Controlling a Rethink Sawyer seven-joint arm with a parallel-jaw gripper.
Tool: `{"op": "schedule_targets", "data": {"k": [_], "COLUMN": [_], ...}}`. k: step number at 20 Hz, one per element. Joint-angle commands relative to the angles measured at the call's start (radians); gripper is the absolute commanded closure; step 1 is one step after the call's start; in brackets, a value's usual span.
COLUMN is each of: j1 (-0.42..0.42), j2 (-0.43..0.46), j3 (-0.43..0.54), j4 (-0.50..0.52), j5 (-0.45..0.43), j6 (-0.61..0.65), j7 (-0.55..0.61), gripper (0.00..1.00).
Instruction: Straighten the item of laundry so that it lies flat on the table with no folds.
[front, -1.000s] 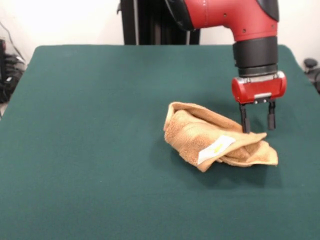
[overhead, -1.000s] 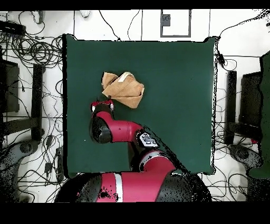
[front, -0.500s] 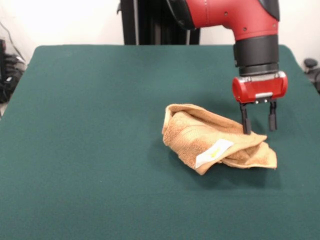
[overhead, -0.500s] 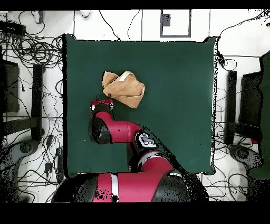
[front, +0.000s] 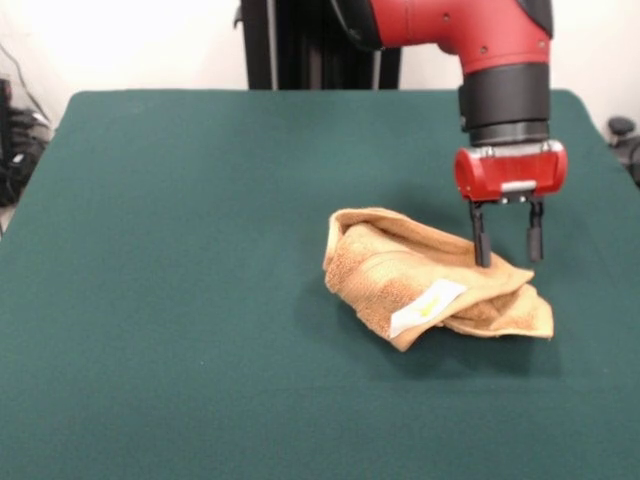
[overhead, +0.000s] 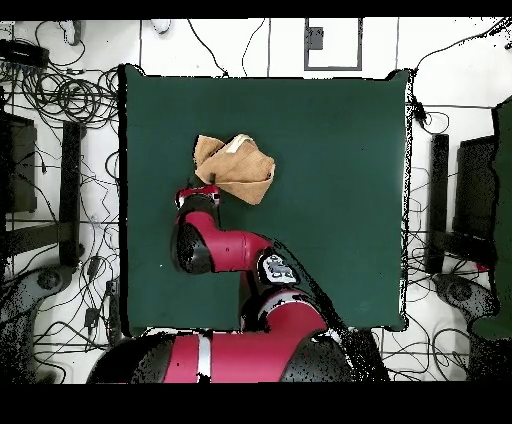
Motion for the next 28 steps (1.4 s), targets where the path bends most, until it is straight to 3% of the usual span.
{"op": "schedule_targets", "data": {"k": [1, 12, 28], "j1": [0.028, -0.011, -0.079], "j2": [0.018, 0.106, 0.087], "j3": [-0.001, 0.07, 0.163], "j4": [-0.009, -0.048, -0.024], "j5": [0.065, 0.018, -0.073], "j6": [-0.014, 0.032, -0.046], "j7": [0.222, 0.219, 0.273], "gripper": [0.0, 0.0, 0.0]}}
